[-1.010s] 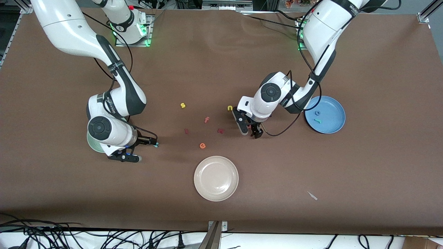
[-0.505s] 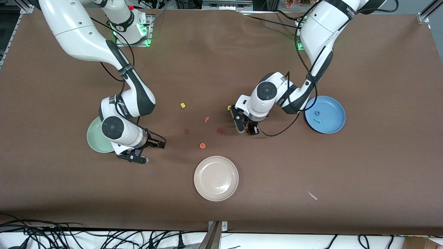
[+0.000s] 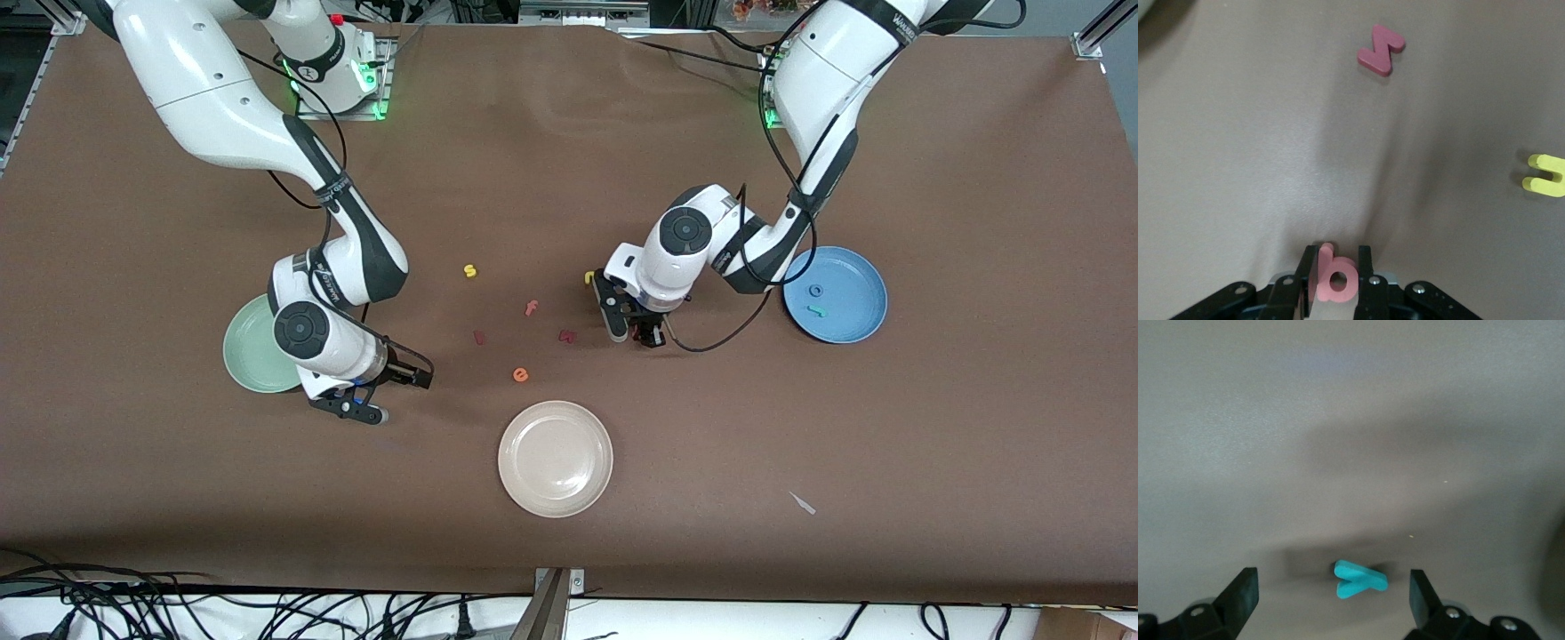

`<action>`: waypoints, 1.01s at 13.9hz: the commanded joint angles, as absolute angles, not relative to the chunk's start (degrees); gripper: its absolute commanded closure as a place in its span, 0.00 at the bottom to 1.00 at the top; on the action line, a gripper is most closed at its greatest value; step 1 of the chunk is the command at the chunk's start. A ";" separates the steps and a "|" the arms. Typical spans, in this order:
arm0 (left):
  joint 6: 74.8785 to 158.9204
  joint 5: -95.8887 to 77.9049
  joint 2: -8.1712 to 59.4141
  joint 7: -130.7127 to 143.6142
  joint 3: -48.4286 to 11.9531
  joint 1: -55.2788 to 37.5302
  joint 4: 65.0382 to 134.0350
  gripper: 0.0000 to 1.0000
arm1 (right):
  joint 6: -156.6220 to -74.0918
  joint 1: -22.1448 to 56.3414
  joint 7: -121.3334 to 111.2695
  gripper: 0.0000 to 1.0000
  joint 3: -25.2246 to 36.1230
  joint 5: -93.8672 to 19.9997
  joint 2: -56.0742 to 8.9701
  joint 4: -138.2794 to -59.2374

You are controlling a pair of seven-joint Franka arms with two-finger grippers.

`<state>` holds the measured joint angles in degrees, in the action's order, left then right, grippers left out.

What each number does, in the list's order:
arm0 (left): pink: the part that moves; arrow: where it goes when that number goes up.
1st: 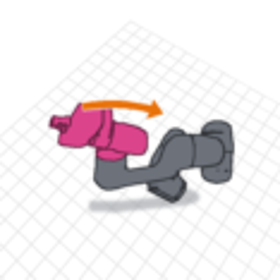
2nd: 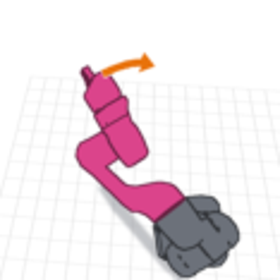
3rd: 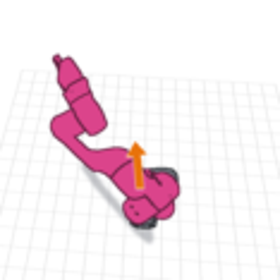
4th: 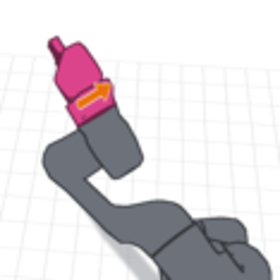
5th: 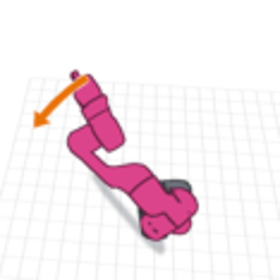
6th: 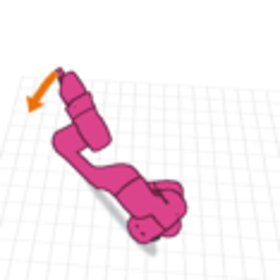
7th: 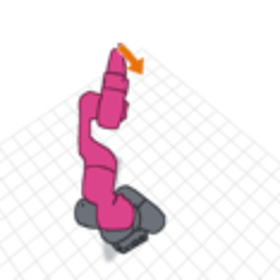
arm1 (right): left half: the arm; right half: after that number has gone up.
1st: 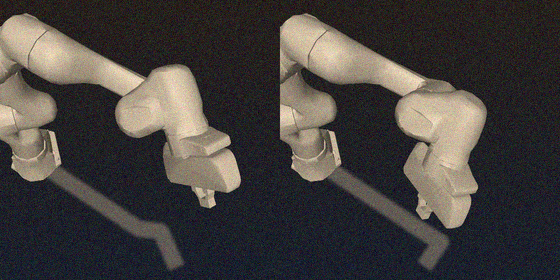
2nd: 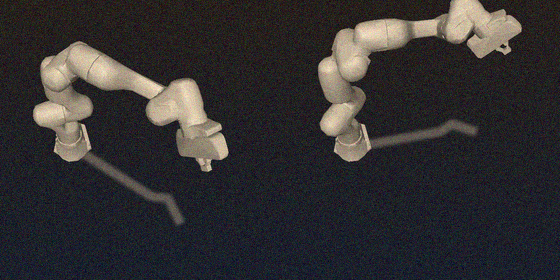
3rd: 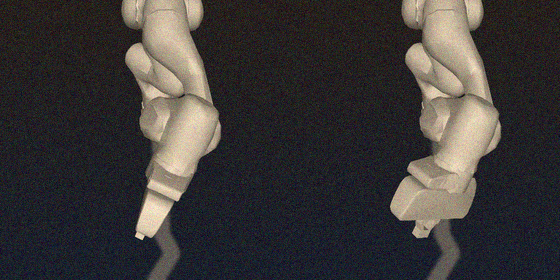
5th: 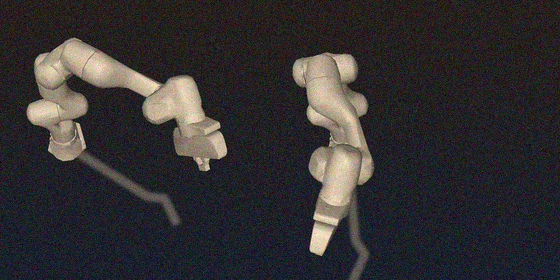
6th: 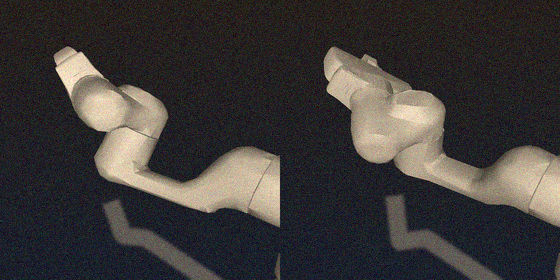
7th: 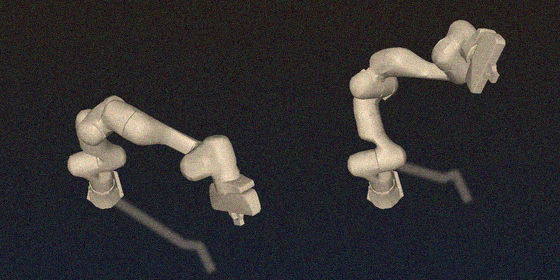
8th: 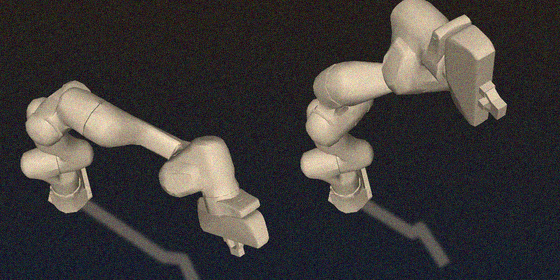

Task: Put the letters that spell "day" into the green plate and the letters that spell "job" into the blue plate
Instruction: 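Carry the b to the blue plate while the right gripper grasps the teal y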

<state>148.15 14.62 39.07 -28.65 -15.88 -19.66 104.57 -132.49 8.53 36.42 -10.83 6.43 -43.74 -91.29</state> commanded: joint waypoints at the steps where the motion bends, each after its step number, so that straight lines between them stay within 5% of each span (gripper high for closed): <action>1: 144.15 16.35 35.08 -30.40 -15.82 -18.81 104.85 1.00 | -132.80 8.18 36.83 0.00 -10.63 6.15 -44.03 -91.93; 5: 130.91 16.00 28.58 -31.64 -16.96 -14.60 104.85 1.00 | -132.98 8.00 36.48 0.01 -10.55 6.15 -43.95 -93.16; 9: 117.00 14.77 23.74 -37.94 -17.31 -9.51 106.16 1.00 | -132.98 7.82 34.81 0.14 -10.55 6.24 -43.59 -94.04; 14: 115.57 13.89 19.43 -51.39 -16.79 -1.42 114.15 1.00 | -133.07 7.82 33.32 0.36 -10.55 6.24 -43.59 -93.96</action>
<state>115.33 14.61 22.16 -45.50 -16.52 -4.38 109.78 -132.47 8.25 34.92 -10.32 6.44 -43.85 -93.11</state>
